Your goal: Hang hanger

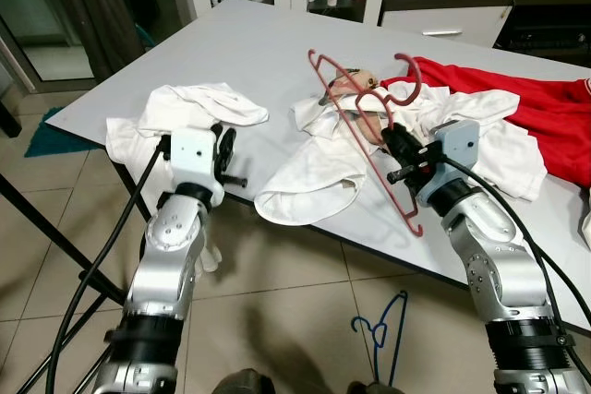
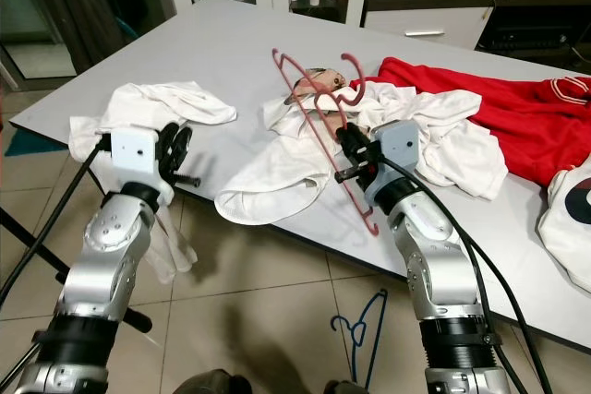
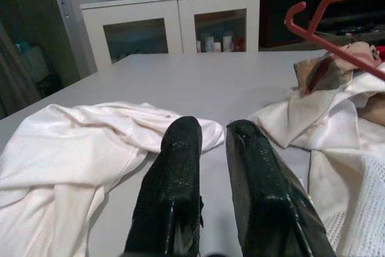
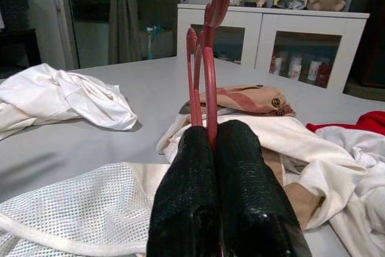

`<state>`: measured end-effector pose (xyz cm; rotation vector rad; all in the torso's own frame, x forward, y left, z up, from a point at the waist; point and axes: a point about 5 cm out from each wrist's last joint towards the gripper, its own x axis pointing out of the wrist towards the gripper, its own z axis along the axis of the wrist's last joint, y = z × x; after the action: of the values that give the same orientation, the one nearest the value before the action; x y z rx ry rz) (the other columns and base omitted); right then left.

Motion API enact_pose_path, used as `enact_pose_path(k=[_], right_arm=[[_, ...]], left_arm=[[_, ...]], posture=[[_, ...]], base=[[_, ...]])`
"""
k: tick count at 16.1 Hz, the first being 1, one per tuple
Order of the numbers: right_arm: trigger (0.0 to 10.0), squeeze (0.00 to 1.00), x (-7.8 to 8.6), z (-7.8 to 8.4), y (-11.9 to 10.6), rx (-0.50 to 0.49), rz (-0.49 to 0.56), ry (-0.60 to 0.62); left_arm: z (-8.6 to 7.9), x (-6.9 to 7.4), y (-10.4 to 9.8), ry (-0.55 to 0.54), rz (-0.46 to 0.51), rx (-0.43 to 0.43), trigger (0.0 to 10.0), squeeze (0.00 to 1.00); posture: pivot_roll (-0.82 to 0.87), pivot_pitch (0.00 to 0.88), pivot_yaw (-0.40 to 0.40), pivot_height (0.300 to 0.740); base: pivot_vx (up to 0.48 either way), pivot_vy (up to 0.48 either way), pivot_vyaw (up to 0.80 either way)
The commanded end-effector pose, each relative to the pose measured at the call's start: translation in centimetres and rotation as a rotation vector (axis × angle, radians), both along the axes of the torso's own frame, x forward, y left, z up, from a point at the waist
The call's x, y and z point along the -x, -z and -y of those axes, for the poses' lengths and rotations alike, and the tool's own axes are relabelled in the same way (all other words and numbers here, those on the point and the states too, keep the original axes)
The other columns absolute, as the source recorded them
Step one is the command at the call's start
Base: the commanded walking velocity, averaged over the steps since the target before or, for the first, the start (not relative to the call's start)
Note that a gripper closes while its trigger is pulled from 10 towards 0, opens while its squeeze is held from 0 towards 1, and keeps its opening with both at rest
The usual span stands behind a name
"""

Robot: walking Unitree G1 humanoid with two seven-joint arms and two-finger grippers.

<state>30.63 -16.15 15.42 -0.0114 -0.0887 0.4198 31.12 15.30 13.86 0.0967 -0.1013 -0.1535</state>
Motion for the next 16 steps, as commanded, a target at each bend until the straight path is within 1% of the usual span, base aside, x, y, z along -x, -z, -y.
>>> enact_pose_path(k=[1,2,3,4,5,7,8,9,10,12,14,15,16], right_arm=[[10.0,0.00,-0.2,-0.1,-1.4,-0.005,0.058,0.011],[10.0,0.00,-0.2,-0.7,-1.1,-0.019,0.052,0.007],[10.0,0.00,-0.2,-1.3,-0.9,-0.027,0.051,-0.006],[10.0,0.00,0.1,-1.8,-1.2,-0.025,0.067,-0.033],[10.0,0.00,0.3,-1.8,-1.2,-0.011,0.071,-0.035],[10.0,0.00,0.3,-1.0,-1.0,-0.012,0.049,0.004],[10.0,0.00,0.4,-0.6,-0.8,-0.009,0.046,0.020],[10.0,0.00,0.4,0.0,-0.6,-0.002,0.042,0.040],[10.0,0.00,0.3,0.1,-0.3,0.013,0.045,0.043],[10.0,0.00,-0.1,0.2,-0.3,-0.018,0.041,0.085],[10.0,0.00,-0.1,0.2,-0.4,-0.019,0.054,0.079],[10.0,0.00,-0.2,0.5,-0.2,-0.027,0.045,0.090],[10.0,0.00,-0.2,0.3,0.0,-0.027,0.042,0.088]], left_arm=[[0.1,0.2,-0.8,0.000,0.022,-0.018,10.0,0.00],[-0.2,0.4,-0.5,-0.012,0.017,-0.028,10.0,0.00],[-0.5,0.7,-0.3,-0.031,0.009,-0.027,10.0,0.00],[-0.6,1.0,-0.5,-0.034,0.014,-0.018,10.0,0.00],[-0.7,1.1,-0.6,-0.028,0.016,-0.027,10.0,0.00],[-0.9,1.1,-0.7,-0.036,0.010,-0.041,10.0,0.00],[-0.8,1.2,-0.7,-0.036,0.010,-0.037,10.0,0.00],[0.1,1.2,-0.8,-0.016,0.013,-0.047,10.0,0.00],[0.7,1.3,-0.8,0.010,0.015,-0.059,10.0,0.00],[1.4,1.4,-0.9,0.048,0.017,-0.078,10.0,0.00],[1.6,1.2,-1.1,0.065,0.022,-0.081,10.0,0.00],[1.7,1.0,-1.2,0.063,0.019,-0.079,10.0,0.00],[1.7,1.0,-1.2,0.061,0.016,-0.070,10.0,0.00]], posture=[[0.03,0.004,0.024,0.740],[0.04,0.000,0.018,0.740],[0.04,0.015,0.014,0.740],[0.04,0.022,0.011,0.740],[0.04,0.034,0.004,0.740],[0.03,0.049,0.005,0.740],[0.02,0.050,0.003,0.740],[0.03,0.040,0.021,0.740],[0.03,0.030,0.033,0.740],[0.02,0.017,0.053,0.740],[0.03,0.016,0.059,0.740],[0.04,0.005,0.067,0.740],[0.04,0.000,0.073,0.740]], base=[[0.000,0.000,0.00],[0.000,0.000,0.00],[0.000,0.000,0.00],[0.000,0.000,0.00],[0.000,0.000,0.00],[0.000,0.000,0.00],[0.000,0.000,0.00],[0.000,0.000,0.00],[0.000,0.000,0.00],[0.000,0.000,0.00],[0.000,0.000,0.00],[0.000,0.000,0.00],[0.000,0.000,0.00]])
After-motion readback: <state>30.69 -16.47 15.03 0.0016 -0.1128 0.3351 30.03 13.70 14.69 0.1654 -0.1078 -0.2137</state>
